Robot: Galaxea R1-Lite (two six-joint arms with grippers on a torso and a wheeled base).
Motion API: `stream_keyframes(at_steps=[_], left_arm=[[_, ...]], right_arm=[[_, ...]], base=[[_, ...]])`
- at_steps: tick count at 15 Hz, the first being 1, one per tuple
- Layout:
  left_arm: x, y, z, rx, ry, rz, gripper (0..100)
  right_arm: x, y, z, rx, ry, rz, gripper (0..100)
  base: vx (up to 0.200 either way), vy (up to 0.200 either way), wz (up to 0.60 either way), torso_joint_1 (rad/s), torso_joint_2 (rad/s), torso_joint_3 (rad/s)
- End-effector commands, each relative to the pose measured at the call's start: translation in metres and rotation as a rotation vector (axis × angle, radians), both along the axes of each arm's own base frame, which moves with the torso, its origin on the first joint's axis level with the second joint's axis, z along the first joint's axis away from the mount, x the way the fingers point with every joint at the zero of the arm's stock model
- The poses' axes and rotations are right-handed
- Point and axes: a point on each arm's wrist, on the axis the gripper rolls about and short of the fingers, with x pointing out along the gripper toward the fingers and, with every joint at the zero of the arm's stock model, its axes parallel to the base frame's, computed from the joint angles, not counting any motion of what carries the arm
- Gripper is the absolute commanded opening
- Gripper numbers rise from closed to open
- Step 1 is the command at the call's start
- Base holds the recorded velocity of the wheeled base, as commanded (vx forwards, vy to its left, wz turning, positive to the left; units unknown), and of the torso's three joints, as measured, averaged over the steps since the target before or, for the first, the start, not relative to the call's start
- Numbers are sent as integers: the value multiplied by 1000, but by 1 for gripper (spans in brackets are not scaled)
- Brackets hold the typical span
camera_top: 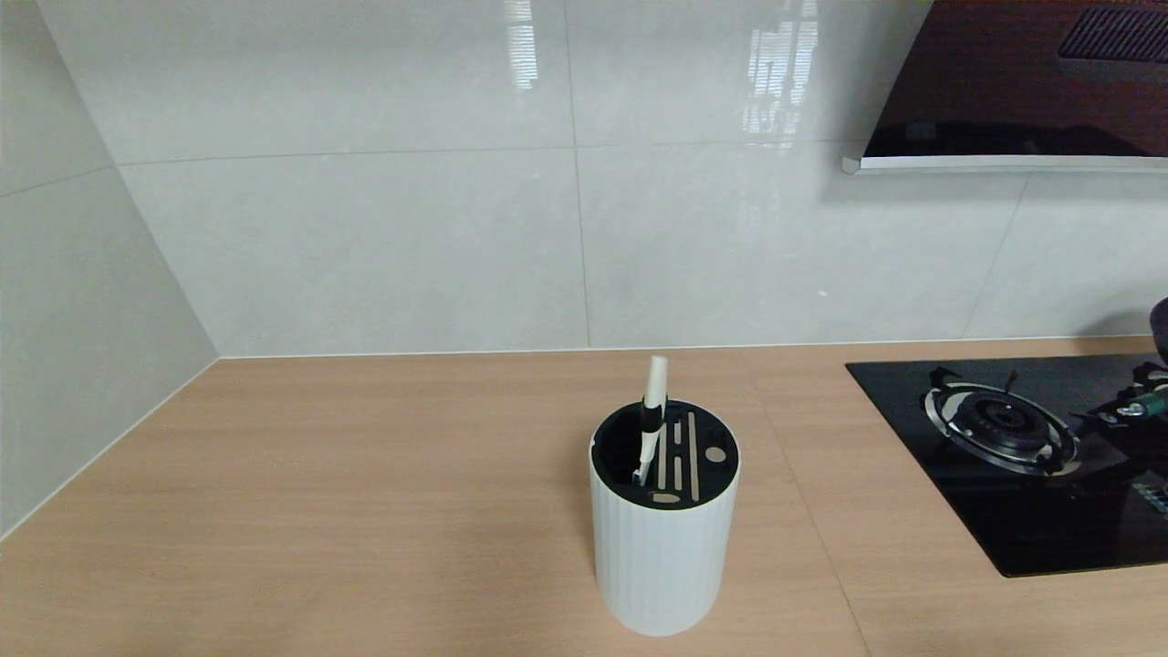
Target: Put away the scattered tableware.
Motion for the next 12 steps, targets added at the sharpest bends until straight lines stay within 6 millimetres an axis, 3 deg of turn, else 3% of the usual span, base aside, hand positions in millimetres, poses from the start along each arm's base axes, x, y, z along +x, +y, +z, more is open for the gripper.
stream_keyframes(at_steps=[1,3,8,10,12], left_arm=[[8,0,-27,12,86,9,100],[8,0,-33,19,148,18,100],[8,-1,-37,133,194,-36,100],[8,-1,-38,179,196,-33,100],[8,-1,-38,117,195,-39,100]], right_arm=[[15,0,-25,-2,23,6,100],[31,1,-50,-14,-22,68,100],[33,2,-65,-1,117,93,100],[33,4,-70,70,163,180,100],[33,4,-70,68,160,180,100]], base=[[0,0,0,0,0,0],[0,0,0,0,0,0],[0,0,0,0,0,0],[0,0,0,0,0,0],[0,0,0,0,0,0]])
